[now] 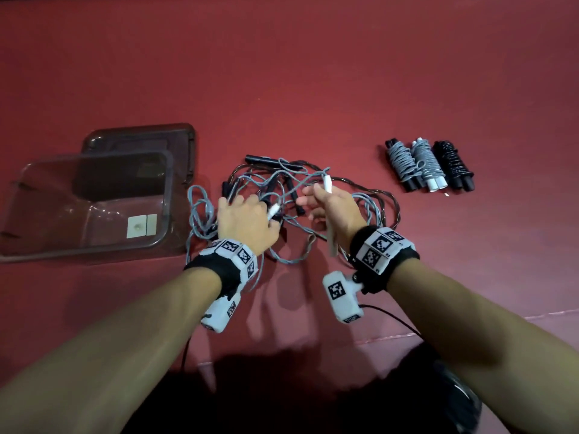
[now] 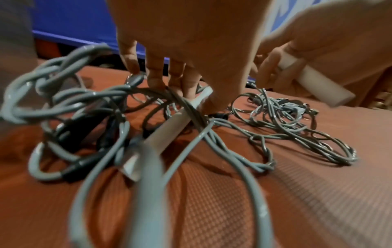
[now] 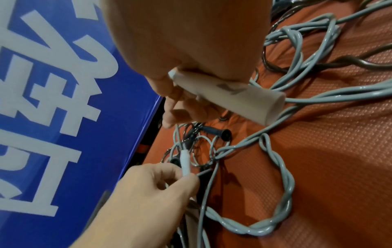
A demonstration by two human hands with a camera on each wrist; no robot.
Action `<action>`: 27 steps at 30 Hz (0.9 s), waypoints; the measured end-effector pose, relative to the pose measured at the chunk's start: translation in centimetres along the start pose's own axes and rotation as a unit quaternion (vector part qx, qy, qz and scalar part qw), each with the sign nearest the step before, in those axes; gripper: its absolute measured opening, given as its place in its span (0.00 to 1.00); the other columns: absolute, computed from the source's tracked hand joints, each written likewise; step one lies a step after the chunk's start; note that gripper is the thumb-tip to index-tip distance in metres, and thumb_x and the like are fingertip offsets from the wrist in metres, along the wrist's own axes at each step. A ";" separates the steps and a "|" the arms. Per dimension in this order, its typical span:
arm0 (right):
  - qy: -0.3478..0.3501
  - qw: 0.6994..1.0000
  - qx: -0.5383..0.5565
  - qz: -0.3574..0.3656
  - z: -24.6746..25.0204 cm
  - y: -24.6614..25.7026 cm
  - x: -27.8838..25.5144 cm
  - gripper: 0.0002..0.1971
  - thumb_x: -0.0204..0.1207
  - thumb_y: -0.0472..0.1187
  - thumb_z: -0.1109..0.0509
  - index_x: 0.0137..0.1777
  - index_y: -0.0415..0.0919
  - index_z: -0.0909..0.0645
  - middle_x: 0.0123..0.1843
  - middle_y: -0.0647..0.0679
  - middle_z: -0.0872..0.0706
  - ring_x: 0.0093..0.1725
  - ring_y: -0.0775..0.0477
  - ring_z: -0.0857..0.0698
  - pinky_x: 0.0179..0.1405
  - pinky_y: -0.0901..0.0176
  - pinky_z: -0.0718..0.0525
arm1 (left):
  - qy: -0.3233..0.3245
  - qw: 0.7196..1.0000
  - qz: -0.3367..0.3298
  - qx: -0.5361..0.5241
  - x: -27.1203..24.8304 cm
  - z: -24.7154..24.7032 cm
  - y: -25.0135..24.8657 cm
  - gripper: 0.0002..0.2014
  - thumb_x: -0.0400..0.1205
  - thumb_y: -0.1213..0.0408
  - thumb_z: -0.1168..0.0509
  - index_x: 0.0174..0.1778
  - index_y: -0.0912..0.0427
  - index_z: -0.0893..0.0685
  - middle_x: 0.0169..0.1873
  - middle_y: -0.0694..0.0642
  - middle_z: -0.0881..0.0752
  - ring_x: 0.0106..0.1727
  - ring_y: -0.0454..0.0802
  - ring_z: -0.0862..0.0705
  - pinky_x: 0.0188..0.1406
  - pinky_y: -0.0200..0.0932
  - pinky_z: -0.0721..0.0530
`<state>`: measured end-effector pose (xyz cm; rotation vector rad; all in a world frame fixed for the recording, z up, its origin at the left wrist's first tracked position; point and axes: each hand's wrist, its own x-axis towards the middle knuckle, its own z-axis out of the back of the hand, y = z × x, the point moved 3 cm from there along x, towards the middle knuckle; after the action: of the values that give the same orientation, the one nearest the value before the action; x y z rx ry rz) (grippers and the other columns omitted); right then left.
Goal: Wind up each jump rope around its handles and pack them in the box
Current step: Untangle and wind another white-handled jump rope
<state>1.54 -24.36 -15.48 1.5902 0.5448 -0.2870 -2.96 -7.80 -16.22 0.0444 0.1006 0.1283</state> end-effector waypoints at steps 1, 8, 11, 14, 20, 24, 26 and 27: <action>0.002 1.000 -0.008 0.000 0.0 0.3 -0.1 0.13 0.91 0.42 0.41 0.50 0.38 0.18 0.39 0.47 0.09 0.21 0.54 0.22 0.18 0.67 0.28 | -0.019 0.999 0.010 -0.030 0.0 0.6 0.4 0.18 0.81 0.45 0.43 0.45 0.52 0.13 0.51 0.49 0.14 0.58 0.54 0.19 0.61 0.57 0.33; 0.101 0.983 -0.136 0.070 -2.8 2.7 -3.7 0.10 0.83 0.53 0.29 0.52 0.47 0.13 0.44 0.52 0.11 0.34 0.51 0.16 0.22 0.63 0.33 | -0.203 0.968 0.008 -0.150 -1.9 5.9 1.8 0.17 0.81 0.42 0.33 0.39 0.48 0.05 0.42 0.47 0.17 0.53 0.57 0.26 0.54 0.51 0.36; 0.091 0.982 -0.131 0.103 -3.6 3.6 -4.6 0.05 0.82 0.48 0.26 0.47 0.48 0.12 0.34 0.51 0.15 0.33 0.51 0.19 0.22 0.63 0.31 | -0.214 0.961 -0.032 -0.174 -2.6 7.6 1.5 0.18 0.82 0.42 0.33 0.37 0.50 0.06 0.39 0.46 0.20 0.50 0.56 0.28 0.49 0.49 0.35; 0.047 0.972 -0.157 0.169 -3.4 4.5 -4.9 0.13 0.81 0.49 0.27 0.38 0.43 0.12 0.30 0.46 0.18 0.29 0.48 0.22 0.29 0.53 0.24 | -0.150 0.962 -0.076 -0.213 -2.8 8.5 1.4 0.17 0.85 0.43 0.34 0.45 0.49 0.06 0.39 0.44 0.24 0.49 0.48 0.31 0.47 0.44 0.34; 0.008 0.980 -0.121 0.159 -3.1 6.4 -5.8 0.22 0.85 0.52 0.32 0.40 0.32 0.20 0.33 0.46 0.25 0.29 0.49 0.28 0.30 0.57 0.32 | -0.129 0.898 0.000 -0.420 -3.7 8.8 2.2 0.07 0.79 0.47 0.27 0.51 0.40 0.08 0.42 0.38 0.12 0.44 0.41 0.15 0.50 0.47 0.16; 0.090 0.982 -0.104 0.130 -4.0 8.8 -7.5 0.18 0.90 0.51 0.39 0.45 0.37 0.25 0.26 0.45 0.18 0.20 0.47 0.25 0.21 0.61 0.28 | -0.006 0.850 0.109 -0.516 -3.2 9.2 2.4 0.05 0.82 0.53 0.30 0.48 0.46 0.08 0.33 0.45 0.11 0.33 0.42 0.16 0.35 0.42 0.22; 0.156 0.981 -0.061 0.098 -4.9 9.5 -8.6 0.17 0.91 0.50 0.40 0.46 0.38 0.25 0.24 0.46 0.24 0.17 0.48 0.30 0.20 0.62 0.33 | 0.074 0.799 0.129 -0.583 -2.7 9.1 2.1 0.13 0.76 0.55 0.27 0.55 0.52 0.13 0.32 0.55 0.13 0.26 0.50 0.20 0.23 0.42 0.26; 0.190 0.979 -0.009 0.070 -5.4 9.8 -9.2 0.14 0.91 0.48 0.40 0.50 0.37 0.25 0.24 0.46 0.27 0.17 0.49 0.32 0.19 0.62 0.35 | 0.090 0.784 0.135 -0.599 -2.5 9.0 2.1 0.22 0.68 0.54 0.24 0.57 0.51 0.18 0.37 0.57 0.11 0.27 0.52 0.19 0.22 0.43 0.25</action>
<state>-2.13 -20.81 -1.88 1.6654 0.7209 0.1315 -4.78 -6.40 -6.89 -1.2491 0.1889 0.4687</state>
